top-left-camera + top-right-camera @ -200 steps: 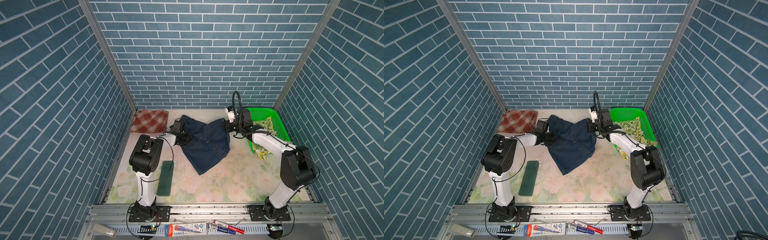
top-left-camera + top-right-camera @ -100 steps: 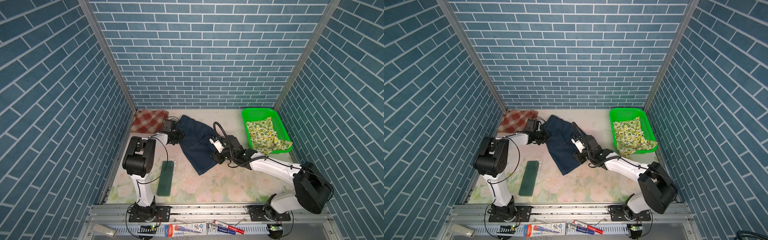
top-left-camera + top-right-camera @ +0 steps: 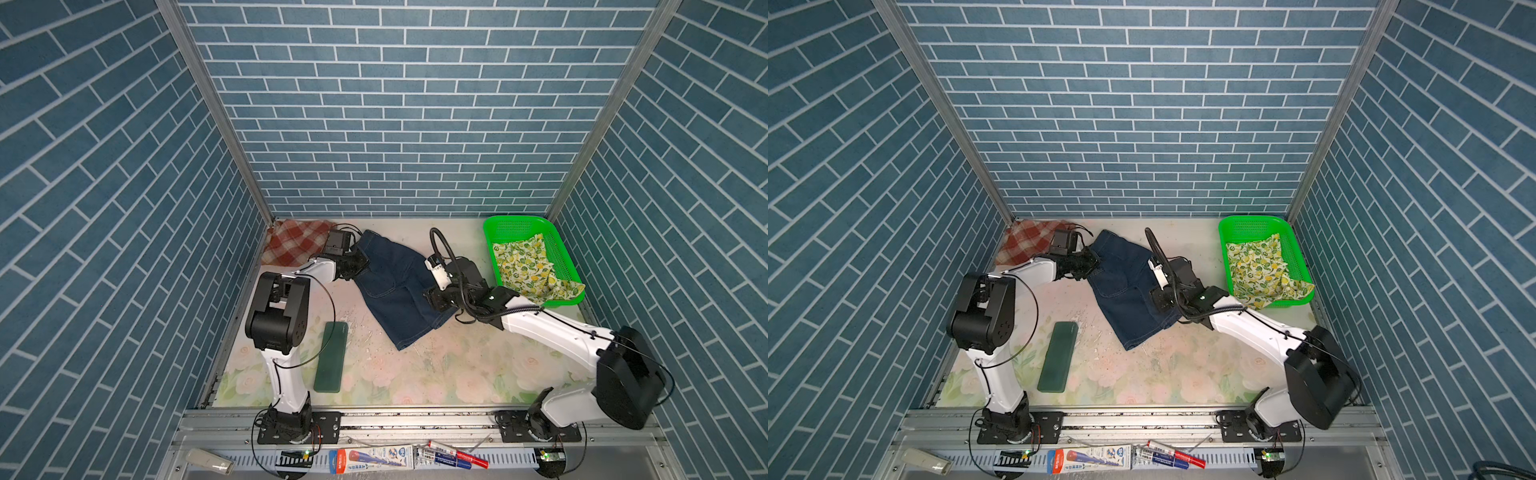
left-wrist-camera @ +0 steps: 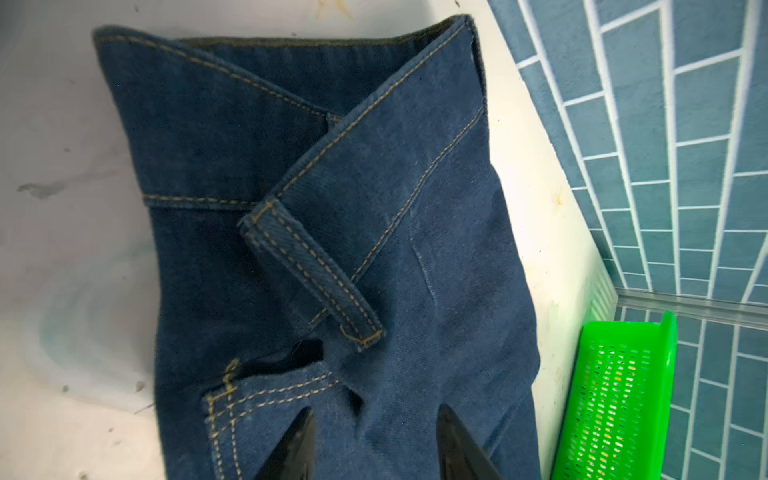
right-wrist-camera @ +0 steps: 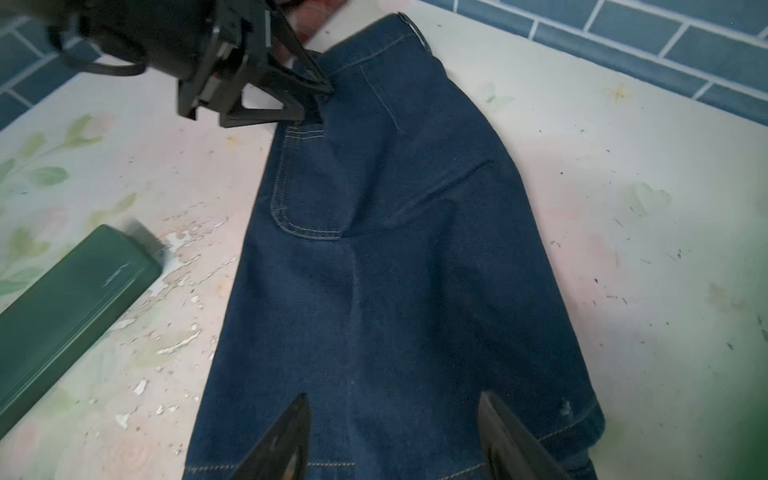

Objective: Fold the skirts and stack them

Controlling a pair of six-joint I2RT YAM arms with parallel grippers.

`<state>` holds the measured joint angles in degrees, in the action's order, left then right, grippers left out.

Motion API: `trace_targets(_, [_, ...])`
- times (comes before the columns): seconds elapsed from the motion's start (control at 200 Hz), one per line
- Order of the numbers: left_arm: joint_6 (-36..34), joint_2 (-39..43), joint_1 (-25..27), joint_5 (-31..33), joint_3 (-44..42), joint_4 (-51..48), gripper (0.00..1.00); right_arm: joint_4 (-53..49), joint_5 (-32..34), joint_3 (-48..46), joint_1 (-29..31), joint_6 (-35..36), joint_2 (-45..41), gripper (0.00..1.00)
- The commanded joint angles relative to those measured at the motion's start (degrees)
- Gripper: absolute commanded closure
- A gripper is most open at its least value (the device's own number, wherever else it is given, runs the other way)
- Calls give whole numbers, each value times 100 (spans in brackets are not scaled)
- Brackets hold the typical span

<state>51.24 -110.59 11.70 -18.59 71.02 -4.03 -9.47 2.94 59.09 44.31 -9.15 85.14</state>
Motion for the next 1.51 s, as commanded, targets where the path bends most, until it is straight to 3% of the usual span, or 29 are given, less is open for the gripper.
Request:
trace_targets(0.0, [-225, -70, 79, 110, -54, -246, 53, -614, 400, 679, -39, -459, 303, 36])
trace_targets(0.21, [-411, 107, 442, 213, -452, -239, 59, -1160, 377, 1426, -219, -1035, 1119, 36])
trace_targets(0.5, [-367, 241, 1030, 374, -1177, 9, 63, -761, -191, 1706, -601, -1750, 2123, 36])
trace_targets(1.05, [706, -175, 2468, 255, -1509, 930, 68, -337, -545, 3111, -1450, -1319, 3970, 36])
trace_targets(1.215, [782, -247, 2694, 69, -1157, 940, 65, -90, -950, 3666, -1843, -1251, 4004, 34])
trace_targets(1.5, [179, 705, 2599, 191, -1103, 415, 45, -224, -831, 3259, -2110, -890, 2821, 30])
